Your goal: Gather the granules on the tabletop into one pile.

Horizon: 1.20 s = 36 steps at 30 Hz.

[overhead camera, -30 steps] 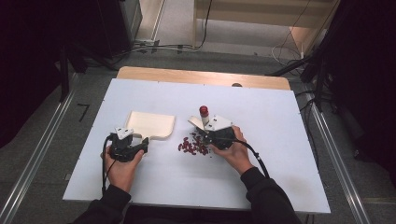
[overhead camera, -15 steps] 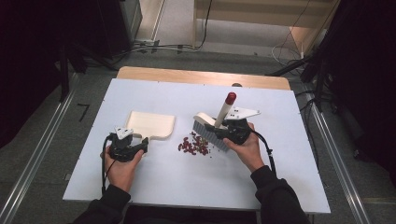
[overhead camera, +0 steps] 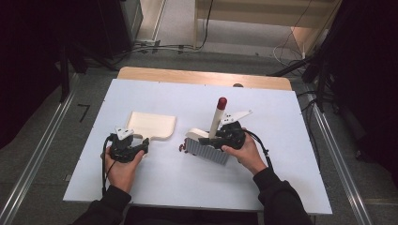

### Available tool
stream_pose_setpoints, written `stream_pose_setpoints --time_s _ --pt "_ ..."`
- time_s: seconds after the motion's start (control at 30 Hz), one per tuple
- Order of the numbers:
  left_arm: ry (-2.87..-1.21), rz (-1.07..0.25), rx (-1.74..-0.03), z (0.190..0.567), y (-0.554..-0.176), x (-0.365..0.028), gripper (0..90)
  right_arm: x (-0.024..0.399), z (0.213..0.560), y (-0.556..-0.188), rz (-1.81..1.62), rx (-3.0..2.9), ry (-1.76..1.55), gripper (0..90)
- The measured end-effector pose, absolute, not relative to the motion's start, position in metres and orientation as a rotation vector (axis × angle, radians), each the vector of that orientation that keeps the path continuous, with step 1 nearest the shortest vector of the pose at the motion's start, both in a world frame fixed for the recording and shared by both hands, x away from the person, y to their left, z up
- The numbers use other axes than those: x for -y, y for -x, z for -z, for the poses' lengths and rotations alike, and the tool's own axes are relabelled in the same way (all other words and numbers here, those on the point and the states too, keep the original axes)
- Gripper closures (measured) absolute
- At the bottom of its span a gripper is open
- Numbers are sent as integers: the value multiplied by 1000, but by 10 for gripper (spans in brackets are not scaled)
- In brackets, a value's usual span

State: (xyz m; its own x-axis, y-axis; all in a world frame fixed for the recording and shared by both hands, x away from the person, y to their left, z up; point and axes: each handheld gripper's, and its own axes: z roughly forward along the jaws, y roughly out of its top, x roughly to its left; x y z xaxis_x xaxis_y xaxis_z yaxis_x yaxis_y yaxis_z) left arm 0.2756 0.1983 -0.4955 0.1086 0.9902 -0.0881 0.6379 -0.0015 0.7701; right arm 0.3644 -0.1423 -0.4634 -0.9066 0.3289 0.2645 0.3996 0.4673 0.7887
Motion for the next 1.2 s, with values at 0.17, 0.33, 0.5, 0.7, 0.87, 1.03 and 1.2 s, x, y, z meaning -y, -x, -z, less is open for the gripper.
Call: stream_pose_setpoints --time_s 0.17,0.33,0.5,0.7,0.87,1.03,1.2 --pt "-1713 -661 -1601 496 -276 -198 387 142 463 -364 1442 2631 659 643" --pt "-1713 -660 -1599 495 -275 -198 387 143 465 -367 1443 2657 680 643" --pt "-1712 -660 -1600 495 -275 -198 387 145 465 -368 1460 2688 711 643" --pt "-1711 -661 -1598 495 -275 -199 387 146 462 -368 1483 2639 723 643" --pt "-1712 -665 -1597 495 -275 -199 387 138 457 -364 1519 2601 773 643" --pt "-1710 -664 -1596 495 -275 -199 387 123 462 -363 1504 2573 846 643" --pt "-1706 -662 -1598 495 -275 -200 387 109 465 -359 1495 2548 877 643"
